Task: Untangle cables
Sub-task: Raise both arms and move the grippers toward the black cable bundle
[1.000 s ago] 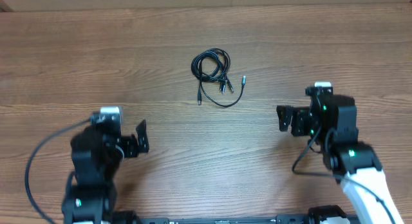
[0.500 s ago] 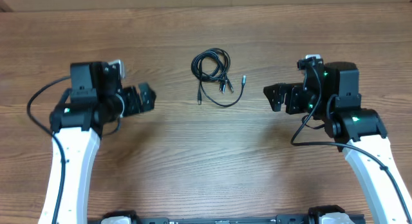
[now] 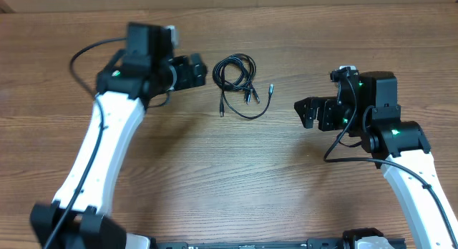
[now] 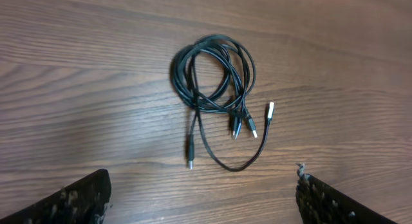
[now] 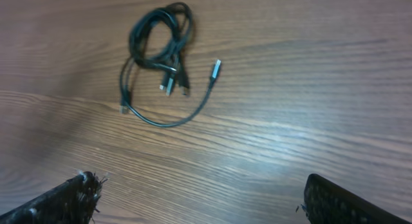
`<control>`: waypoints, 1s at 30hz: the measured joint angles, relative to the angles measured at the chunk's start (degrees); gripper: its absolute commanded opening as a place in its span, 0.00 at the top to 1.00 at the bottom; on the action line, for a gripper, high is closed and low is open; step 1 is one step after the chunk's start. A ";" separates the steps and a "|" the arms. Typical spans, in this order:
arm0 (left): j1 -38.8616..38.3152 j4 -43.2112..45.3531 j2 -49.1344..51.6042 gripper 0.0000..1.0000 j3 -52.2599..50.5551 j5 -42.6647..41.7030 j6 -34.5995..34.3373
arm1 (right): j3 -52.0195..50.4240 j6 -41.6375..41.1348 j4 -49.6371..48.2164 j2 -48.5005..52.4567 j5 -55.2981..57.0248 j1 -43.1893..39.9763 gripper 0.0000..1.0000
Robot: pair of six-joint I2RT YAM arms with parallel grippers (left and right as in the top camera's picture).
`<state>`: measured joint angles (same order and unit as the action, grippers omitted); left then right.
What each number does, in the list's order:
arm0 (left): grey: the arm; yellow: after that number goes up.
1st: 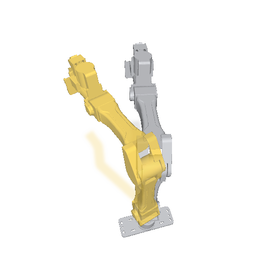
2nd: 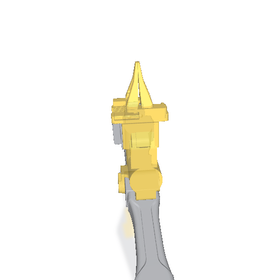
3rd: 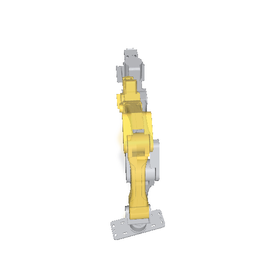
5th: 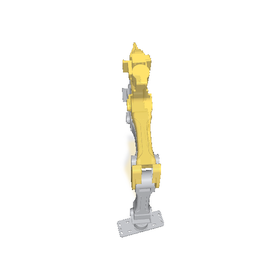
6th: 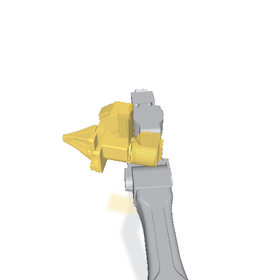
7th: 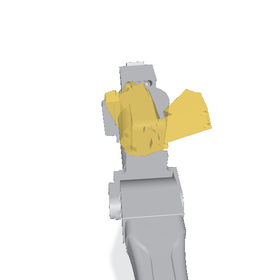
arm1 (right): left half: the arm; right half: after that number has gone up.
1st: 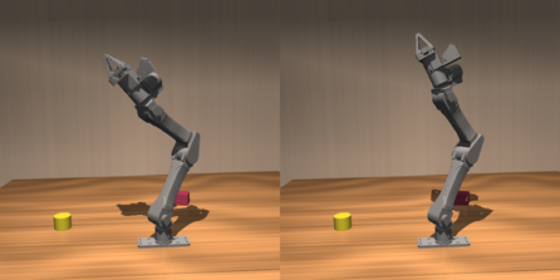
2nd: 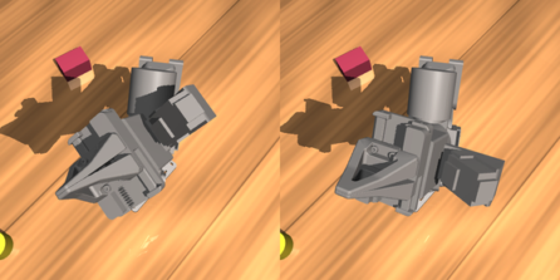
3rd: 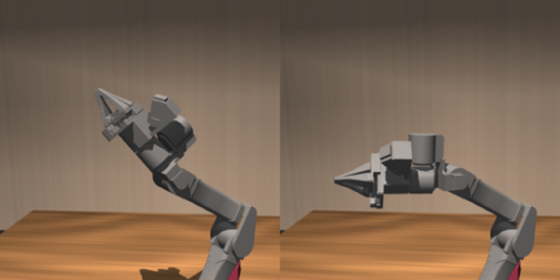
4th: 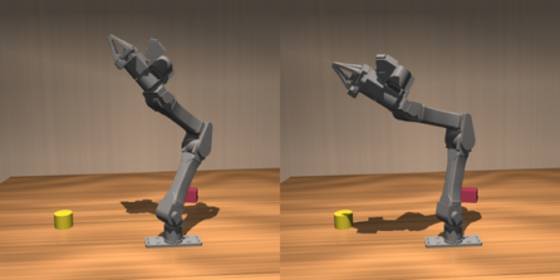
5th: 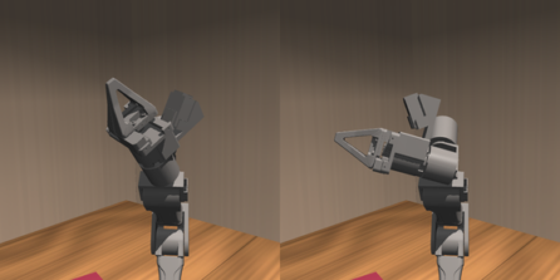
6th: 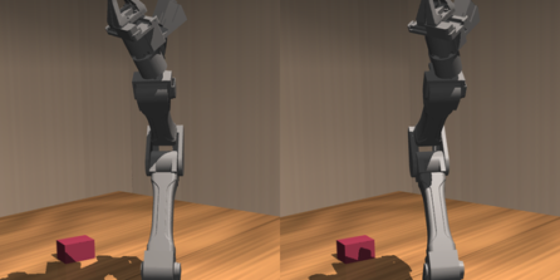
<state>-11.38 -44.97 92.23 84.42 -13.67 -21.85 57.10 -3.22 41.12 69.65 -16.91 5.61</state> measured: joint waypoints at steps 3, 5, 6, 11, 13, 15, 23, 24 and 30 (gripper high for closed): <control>-1.86 0.07 3.98 0.08 0.90 1.25 -1.22 | 0.28 -0.55 1.49 0.00 3.10 0.00 0.00; -2.67 0.70 6.51 0.08 0.92 1.92 -2.10 | 0.90 -0.85 3.21 0.11 5.70 0.00 0.00; -3.17 1.29 8.07 0.09 0.92 2.10 -2.29 | 1.46 -0.96 4.15 0.28 6.93 0.00 0.00; -5.60 5.38 14.67 0.10 0.92 2.64 -3.76 | 6.47 -1.16 8.11 2.34 9.88 0.00 0.00; -6.45 7.06 17.07 0.14 0.92 2.67 -5.75 | 8.57 -1.27 8.87 3.56 10.34 0.00 0.00; -7.04 8.39 19.30 0.16 0.92 2.71 -8.72 | 9.40 -1.25 8.90 4.20 10.34 0.00 0.00; -7.41 16.31 27.87 0.23 0.92 0.85 -22.49 | 9.49 -1.25 9.44 4.90 10.08 0.00 0.00; -7.41 17.57 28.85 0.22 0.92 0.37 -23.39 | 9.49 -1.20 9.57 4.90 9.79 0.00 0.00; -8.59 21.09 31.10 0.62 1.51 -0.61 -26.49 | 9.49 -1.25 10.21 4.90 8.35 0.00 0.00</control>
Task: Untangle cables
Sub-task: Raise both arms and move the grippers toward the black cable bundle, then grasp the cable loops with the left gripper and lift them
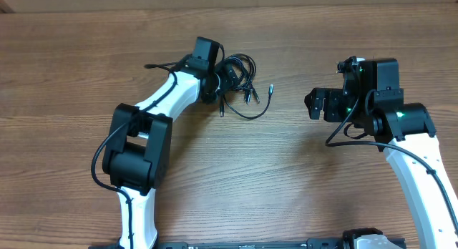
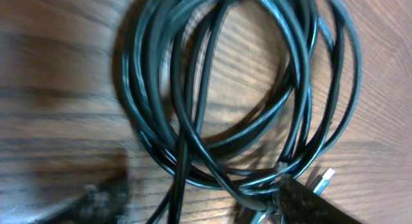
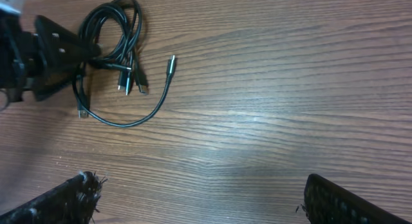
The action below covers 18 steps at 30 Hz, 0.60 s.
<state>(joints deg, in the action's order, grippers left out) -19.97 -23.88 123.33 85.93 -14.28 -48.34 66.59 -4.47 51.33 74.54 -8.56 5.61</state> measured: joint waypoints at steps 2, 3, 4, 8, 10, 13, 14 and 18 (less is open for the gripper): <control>-0.61 -0.07 0.72 0.94 0.00 -0.09 -0.13 | 0.00 0.00 0.35 0.00 -0.13 0.00 0.00; -0.70 -0.11 1.05 0.96 0.00 -0.11 -0.17 | 0.00 0.00 0.37 0.00 -0.17 0.00 0.00; -0.83 -0.20 1.31 0.96 0.00 -0.33 -0.20 | 0.00 0.00 0.35 0.00 -0.22 0.00 0.00; -1.05 -2.47 1.33 0.96 0.35 -0.68 0.57 | 0.00 0.00 0.39 0.00 -0.22 0.00 0.00; -1.05 -5.20 1.33 0.96 1.18 -0.42 1.44 | 0.00 0.00 0.37 0.00 -0.22 0.00 0.00; -1.01 -10.99 0.94 0.96 3.67 0.85 4.28 | 0.00 0.00 0.15 0.00 -0.50 0.00 0.00; -1.01 -12.48 0.52 0.96 4.46 1.25 5.51 | 0.00 -0.02 -0.13 0.07 -1.01 0.00 0.00; -1.27 -17.40 -3.30 0.96 8.52 0.57 12.68 | 0.02 0.02 -3.15 1.40 -5.84 0.00 0.00</control>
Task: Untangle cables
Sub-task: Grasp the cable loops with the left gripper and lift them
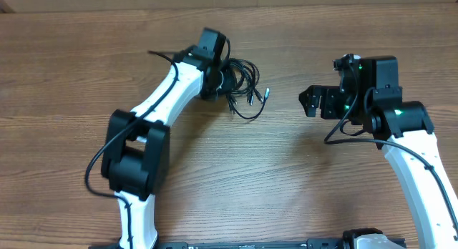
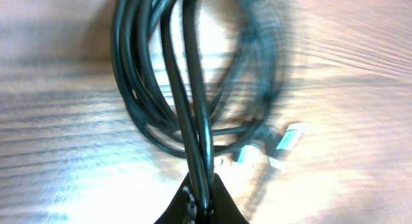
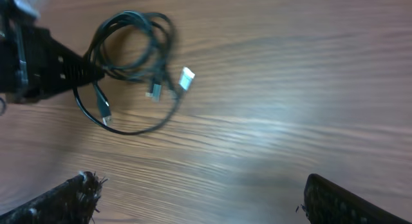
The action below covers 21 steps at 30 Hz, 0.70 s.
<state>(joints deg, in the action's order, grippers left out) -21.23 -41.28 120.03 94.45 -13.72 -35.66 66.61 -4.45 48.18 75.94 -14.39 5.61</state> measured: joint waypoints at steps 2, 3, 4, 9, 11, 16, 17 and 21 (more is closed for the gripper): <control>-0.35 -1.46 -2.97 0.96 1.79 -0.92 3.56 | 0.02 -0.02 -1.99 1.46 -3.37 0.00 0.00; -0.61 -2.10 -4.81 0.96 2.43 -1.27 5.53 | 0.02 -0.04 -2.95 2.23 -4.94 0.00 0.00; -1.03 -2.93 -6.82 0.96 2.84 -1.57 7.56 | 0.02 -0.04 -4.09 3.13 -6.69 0.00 0.00; -2.60 -6.51 -14.62 0.96 3.48 -3.06 15.37 | 0.02 -0.04 -8.68 8.15 -15.41 0.02 0.00; -2.80 -7.21 -16.41 0.96 3.52 -4.39 18.18 | 0.02 -0.07 -9.92 10.27 -18.32 0.09 0.00; -2.80 -7.65 -17.59 0.96 3.52 -7.78 22.75 | 0.02 -0.07 -12.24 14.36 -22.80 1.03 0.00; -2.80 -8.00 -17.66 0.96 3.52 -8.22 23.28 | 0.02 -0.07 -12.74 14.78 -23.21 1.33 0.00; -2.80 -8.98 -18.05 0.96 3.52 -11.08 25.18 | 0.02 -0.07 -16.15 15.19 -24.55 2.34 0.01</control>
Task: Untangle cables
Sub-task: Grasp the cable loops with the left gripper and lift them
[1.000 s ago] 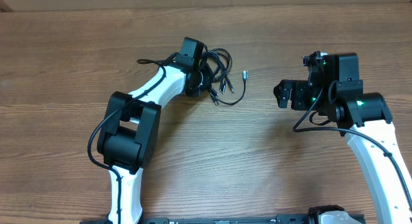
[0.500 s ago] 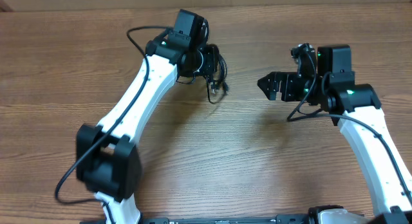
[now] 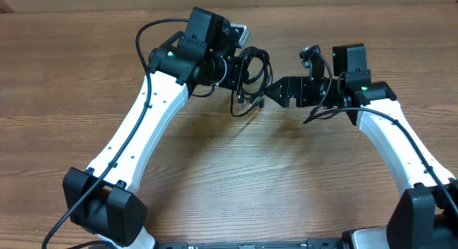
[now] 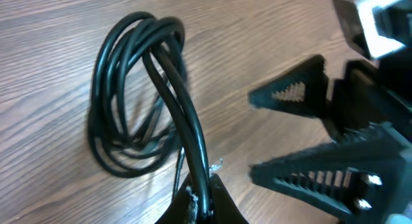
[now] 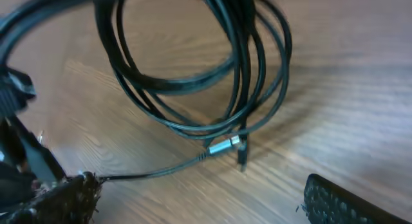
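Note:
A bundle of black cables (image 3: 252,69) hangs in loops from my left gripper (image 3: 240,71), which is shut on a few of its strands. The left wrist view shows the strands pinched at my left gripper (image 4: 201,199) and the loops (image 4: 125,102) spreading beyond it. Loose plug ends (image 3: 240,106) dangle below. My right gripper (image 3: 268,96) stands open just right of the bundle. In the right wrist view the loops (image 5: 193,82) and a silver connector (image 5: 225,145) lie ahead of my right gripper (image 5: 206,205); one thin strand runs close by its left fingertip (image 5: 67,195).
The brown wooden table (image 3: 229,177) lies under everything. Both arms meet near the far middle of it. The right gripper's toothed fingers (image 4: 302,95) fill the right side of the left wrist view.
My right gripper has moved left from well clear of the bundle to right beside it, still open. My left gripper, still shut on the strands, now holds the bundle further right and higher.
At first the bundle lay on the table between two open grippers, both well away. Then my left gripper was open at the bundle's left edge, then shut on some strands. Now it holds the bundle up and the open right gripper is beside it.

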`<control>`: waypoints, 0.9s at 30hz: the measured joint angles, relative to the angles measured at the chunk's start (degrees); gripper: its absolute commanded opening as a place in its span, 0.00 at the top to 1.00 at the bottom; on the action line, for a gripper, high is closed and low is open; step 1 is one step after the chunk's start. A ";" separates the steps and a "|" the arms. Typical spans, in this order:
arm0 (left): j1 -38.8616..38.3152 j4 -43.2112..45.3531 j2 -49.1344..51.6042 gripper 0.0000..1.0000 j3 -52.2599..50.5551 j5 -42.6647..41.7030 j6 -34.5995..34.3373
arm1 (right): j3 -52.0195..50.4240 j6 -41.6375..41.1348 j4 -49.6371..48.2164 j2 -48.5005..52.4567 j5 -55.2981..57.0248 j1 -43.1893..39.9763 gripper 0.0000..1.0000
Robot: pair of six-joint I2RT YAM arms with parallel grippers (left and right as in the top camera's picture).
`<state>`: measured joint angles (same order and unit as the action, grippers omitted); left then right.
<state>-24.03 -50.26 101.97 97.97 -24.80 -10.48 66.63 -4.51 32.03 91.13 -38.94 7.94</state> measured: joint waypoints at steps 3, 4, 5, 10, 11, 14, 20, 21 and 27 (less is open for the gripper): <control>0.00 0.04 -0.55 0.96 0.00 -2.73 0.61 | 0.02 0.04 -2.51 0.00 -0.24 0.24 0.03; 0.00 0.04 -0.79 0.96 0.00 -3.96 0.68 | 0.02 0.04 -3.06 0.00 -0.15 0.35 0.03; 0.00 0.07 -1.07 0.96 0.00 -5.20 0.85 | 0.02 0.00 -3.80 0.00 0.00 0.44 0.03; -0.31 0.28 -3.96 0.96 0.00 -10.45 1.55 | 0.02 -0.04 -6.10 1.33 1.07 1.60 0.30; -0.37 0.33 -4.52 0.96 0.00 -10.75 1.55 | 0.02 -0.22 -6.60 2.10 1.60 1.97 0.46; -0.37 0.11 -6.27 0.96 0.00 -10.54 1.66 | 0.02 -0.04 -7.32 3.21 2.80 2.27 0.78; -0.37 -2.43 -7.19 0.96 0.00 -3.67 0.33 | 0.02 -2.29 -6.58 3.76 4.22 2.27 0.96; -0.37 -2.95 -6.91 0.96 0.00 -2.51 -0.09 | 0.02 -2.84 -5.86 3.76 4.35 2.34 0.96; -0.37 -5.73 -3.39 0.57 0.00 0.22 -1.55 | 0.02 -3.37 -3.34 3.76 3.74 3.04 0.96</control>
<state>-24.40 -55.99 98.59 97.97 -24.58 -12.03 66.65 -7.88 28.69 94.89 -35.20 10.98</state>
